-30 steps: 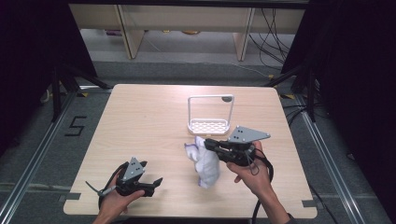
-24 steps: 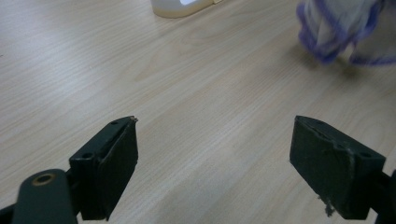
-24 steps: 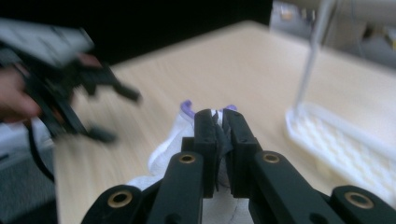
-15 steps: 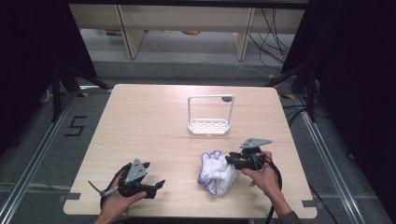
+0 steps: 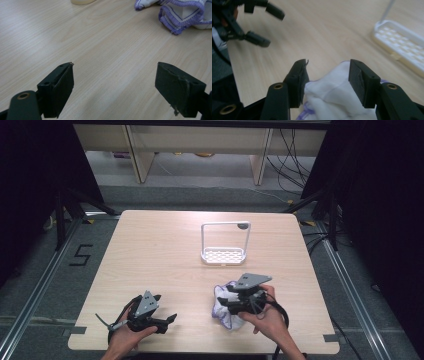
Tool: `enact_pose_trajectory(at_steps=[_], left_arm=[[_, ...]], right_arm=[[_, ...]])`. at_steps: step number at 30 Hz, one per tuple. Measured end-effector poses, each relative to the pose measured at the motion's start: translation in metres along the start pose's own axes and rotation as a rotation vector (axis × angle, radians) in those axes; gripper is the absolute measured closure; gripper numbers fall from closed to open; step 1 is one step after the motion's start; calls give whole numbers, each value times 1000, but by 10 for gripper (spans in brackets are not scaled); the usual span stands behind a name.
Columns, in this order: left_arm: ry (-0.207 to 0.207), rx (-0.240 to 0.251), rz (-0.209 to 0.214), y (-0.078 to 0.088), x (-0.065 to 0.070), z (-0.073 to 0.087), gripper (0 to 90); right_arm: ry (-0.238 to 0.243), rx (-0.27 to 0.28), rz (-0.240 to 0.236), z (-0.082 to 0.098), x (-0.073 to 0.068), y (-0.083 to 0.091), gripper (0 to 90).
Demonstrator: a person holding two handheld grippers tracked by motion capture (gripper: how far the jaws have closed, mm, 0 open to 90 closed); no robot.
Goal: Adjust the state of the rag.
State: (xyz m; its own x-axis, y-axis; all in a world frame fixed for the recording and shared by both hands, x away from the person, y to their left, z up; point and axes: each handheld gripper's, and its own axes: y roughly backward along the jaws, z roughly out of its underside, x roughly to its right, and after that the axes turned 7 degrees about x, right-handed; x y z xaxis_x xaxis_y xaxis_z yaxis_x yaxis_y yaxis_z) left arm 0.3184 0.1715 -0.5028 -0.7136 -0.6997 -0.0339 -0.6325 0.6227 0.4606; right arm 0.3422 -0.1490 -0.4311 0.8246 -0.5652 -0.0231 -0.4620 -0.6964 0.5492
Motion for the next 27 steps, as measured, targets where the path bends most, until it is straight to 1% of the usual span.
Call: enact_pose_trajectory(at_steps=[1,2,3,4,5,6,7,8,9,10,11,12,13,14,15,16,17,18,19,20,21,22,23,24,25,26,27], left_arm=[[0,0,0,0,0,0,155],[-5,-8,-2,0,0,0,155],[-27,-27,0,2,-2,0,155],[-27,-27,0,2,-2,0,156],[1,-3,2,1,-2,0,156],[-8,-12,-7,1,-3,0,156],[-8,-12,-7,1,-3,0,156],[-5,-13,-5,1,-2,0,156],[-4,-12,-4,1,-3,1,156],[-4,-12,-4,1,-3,1,156],[-8,-16,-2,3,-3,0,156],[-8,-16,-2,3,-3,0,156],[-11,-15,1,3,-5,0,156],[-11,-15,1,3,-5,0,156],[4,-8,-1,2,-4,0,156],[-4,-23,5,3,-6,0,155],[-4,-23,5,3,-6,0,156],[51,7,18,2,-4,-2,156],[76,12,26,0,-3,-2,156],[76,12,26,0,-3,-2,157],[83,13,55,-5,-2,-4,157],[86,8,62,-7,-1,-6,157],[81,14,75,-11,0,-9,157],[77,19,83,-15,1,-12,157],[79,19,84,-18,3,-16,158],[77,25,91,-24,3,-22,158],[77,25,91,-24,3,-22,159]], right_arm=[[0,0,0,0,0,0,492],[12,-38,-1,3,-7,-13,494],[24,-52,-3,4,-8,-16,494],[24,-52,-3,4,-8,-16,494],[35,-82,12,7,-11,-27,493],[45,-102,30,9,-12,-32,495],[45,-102,30,9,-12,-32,495],[108,-160,57,16,-11,-42,615],[117,-183,51,19,-9,-44,698],[117,-183,51,19,-9,-44,698],[138,-157,40,20,-5,-40,804],[138,-157,40,20,-5,-40,804],[109,-124,40,15,-3,-22,828],[109,-124,40,15,-3,-22,828],[97,-42,-10,11,2,-1,834],[56,-12,-26,9,3,10,834],[56,-12,-26,9,3,10,834],[37,55,-23,8,8,33,834],[36,79,-28,8,10,40,834],[4,97,-18,11,12,53,834],[9,118,-18,14,16,61,834],[-3,137,-7,19,21,69,834],[-37,143,-21,24,23,75,834],[-39,166,-23,31,28,80,834],[-61,173,-20,38,31,83,834],[-81,166,-22,43,33,85,834],[-81,166,-22,43,33,85,834]])
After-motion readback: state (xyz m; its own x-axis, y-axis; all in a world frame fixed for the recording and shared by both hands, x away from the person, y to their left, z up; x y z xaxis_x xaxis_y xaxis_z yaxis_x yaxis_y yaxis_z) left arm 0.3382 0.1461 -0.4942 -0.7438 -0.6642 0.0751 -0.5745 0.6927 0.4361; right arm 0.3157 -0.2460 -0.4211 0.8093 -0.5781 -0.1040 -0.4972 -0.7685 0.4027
